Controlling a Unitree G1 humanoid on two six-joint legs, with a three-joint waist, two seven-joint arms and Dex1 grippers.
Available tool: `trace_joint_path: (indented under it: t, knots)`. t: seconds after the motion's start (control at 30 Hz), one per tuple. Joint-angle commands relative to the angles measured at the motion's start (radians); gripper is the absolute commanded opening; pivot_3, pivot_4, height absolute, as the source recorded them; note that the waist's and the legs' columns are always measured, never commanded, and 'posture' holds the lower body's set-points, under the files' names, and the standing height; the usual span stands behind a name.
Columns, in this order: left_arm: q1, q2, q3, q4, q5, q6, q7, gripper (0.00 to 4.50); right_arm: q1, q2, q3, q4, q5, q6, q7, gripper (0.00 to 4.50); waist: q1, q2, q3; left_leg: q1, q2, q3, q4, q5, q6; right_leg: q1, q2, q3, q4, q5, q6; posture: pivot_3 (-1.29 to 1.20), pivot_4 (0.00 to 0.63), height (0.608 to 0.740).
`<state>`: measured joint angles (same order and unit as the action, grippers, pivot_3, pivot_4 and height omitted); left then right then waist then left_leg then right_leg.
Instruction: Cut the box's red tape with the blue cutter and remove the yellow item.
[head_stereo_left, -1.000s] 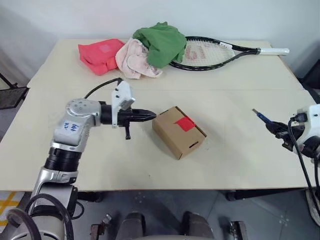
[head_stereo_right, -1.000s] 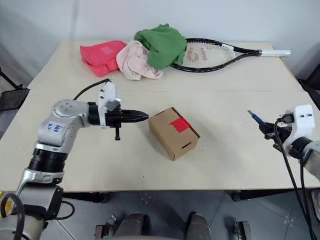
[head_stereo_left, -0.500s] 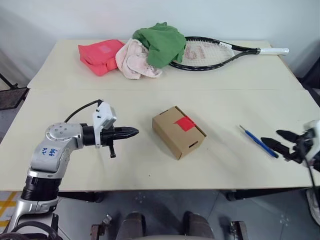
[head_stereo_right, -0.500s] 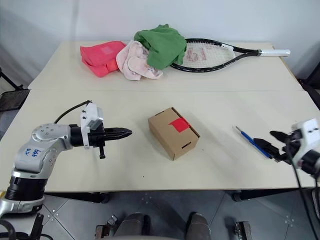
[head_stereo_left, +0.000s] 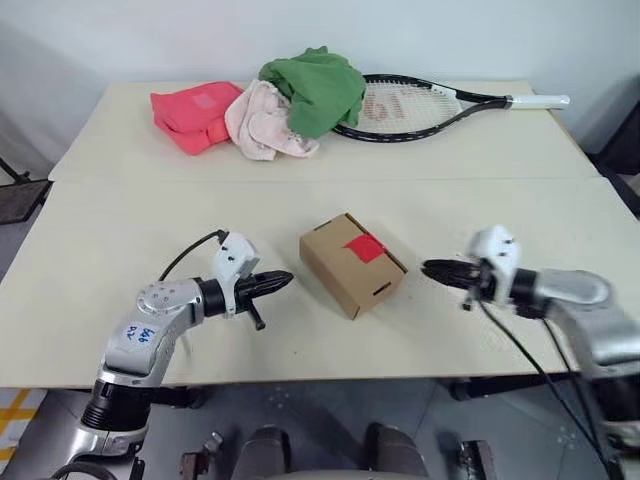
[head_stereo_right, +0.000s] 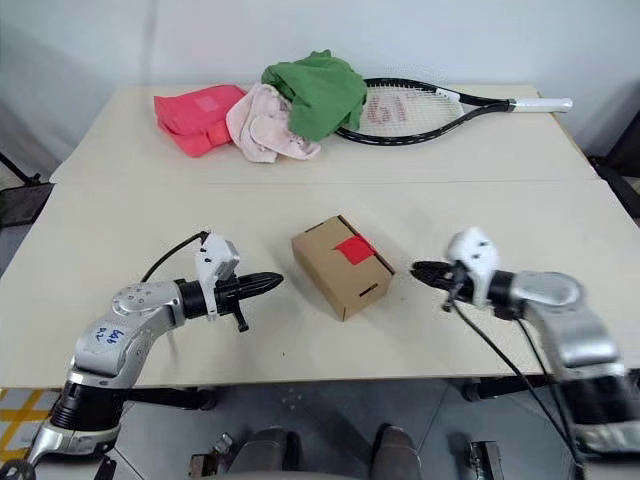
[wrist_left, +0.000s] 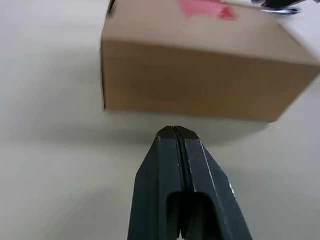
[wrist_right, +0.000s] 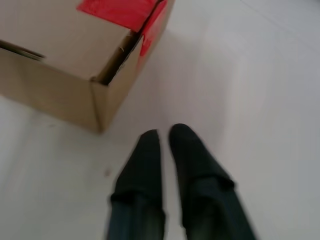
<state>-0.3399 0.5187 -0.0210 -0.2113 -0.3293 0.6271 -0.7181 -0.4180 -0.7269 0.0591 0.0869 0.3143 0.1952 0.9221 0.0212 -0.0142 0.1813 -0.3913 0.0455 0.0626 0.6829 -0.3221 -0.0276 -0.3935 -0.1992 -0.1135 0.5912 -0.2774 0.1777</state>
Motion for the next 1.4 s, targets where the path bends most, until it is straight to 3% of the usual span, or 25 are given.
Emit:
trace_joint_path:
  t: [0.03,0.2,0.4,0.87,1.03,1.13,1.2,1.3,1.4]
  knots:
    - [-0.012,-0.010,-0.007,-0.039,0.006,0.021,0.039,0.00,-0.064,0.034,0.030,0.078,-0.096,-0.108,-0.021,0.03,0.001,0.000,0.000,0.000,0.000,0.000,0.000,0.000,0.000,0.000,0.000,0.000,0.000,0.000,0.000,0.00,0.150,0.740]
    - [-0.056,-0.051,-0.063,-0.010,0.027,0.056,0.075,0.00,-0.079,0.117,0.078,0.064,-0.080,-0.091,0.050,0.03,0.003,0.000,0.000,0.000,0.000,0.000,0.000,0.000,0.000,0.001,0.000,0.000,0.000,0.000,0.000,0.00,0.150,0.740]
    - [-0.096,-0.073,-0.119,-0.003,0.020,0.101,0.061,0.00,-0.004,0.098,0.076,-0.089,-0.031,0.068,0.106,0.03,0.001,0.000,0.000,0.001,0.000,0.000,0.000,0.000,0.000,0.001,0.000,0.000,0.000,0.000,0.000,0.00,0.150,0.740]
    - [-0.020,0.042,-0.094,-0.105,-0.042,0.181,-0.034,0.00,0.081,0.091,0.074,-0.286,-0.016,0.281,0.045,0.03,0.002,0.000,0.000,0.001,0.000,0.001,0.000,0.000,0.000,0.001,0.000,0.000,0.000,0.000,0.000,0.00,0.150,0.740]
    - [-0.026,0.140,-0.048,-0.094,-0.057,0.154,-0.100,0.00,0.123,0.015,-0.047,-0.387,0.094,0.467,0.040,0.03,0.005,0.000,0.000,0.001,0.000,0.001,0.000,0.000,0.000,0.000,0.000,0.000,0.000,0.000,0.000,0.00,0.150,0.740]
    - [-0.060,0.260,-0.002,-0.066,-0.102,0.053,-0.294,0.00,0.097,-0.085,-0.180,-0.457,0.247,0.766,0.024,0.52,0.003,0.001,0.000,0.000,0.000,0.001,0.000,0.000,0.000,0.000,0.000,0.000,0.000,0.000,0.000,0.00,0.150,0.740]
    - [-0.105,0.276,-0.002,-0.047,-0.123,0.011,-0.353,0.00,0.045,-0.106,-0.222,-0.472,0.323,0.945,-0.018,1.16,0.003,0.001,0.000,0.000,0.001,0.001,0.000,0.000,0.000,0.000,0.000,0.000,0.000,0.000,-0.001,0.00,0.150,0.740]
    - [-0.214,0.212,-0.027,0.028,-0.102,-0.059,-0.347,0.00,-0.099,-0.063,-0.277,-0.461,0.402,1.273,-0.111,2.12,0.004,0.001,0.000,0.001,0.001,0.001,0.000,0.000,0.000,0.000,0.001,0.000,0.000,0.001,-0.002,0.00,0.150,0.740]
    - [-0.301,0.115,-0.071,0.120,-0.038,-0.139,-0.294,0.00,-0.229,0.017,-0.288,-0.410,0.443,1.413,-0.232,3.02,0.004,0.001,0.000,0.001,0.001,0.001,0.000,0.000,0.000,0.000,0.001,0.000,0.001,0.001,-0.002,0.00,0.150,0.740]
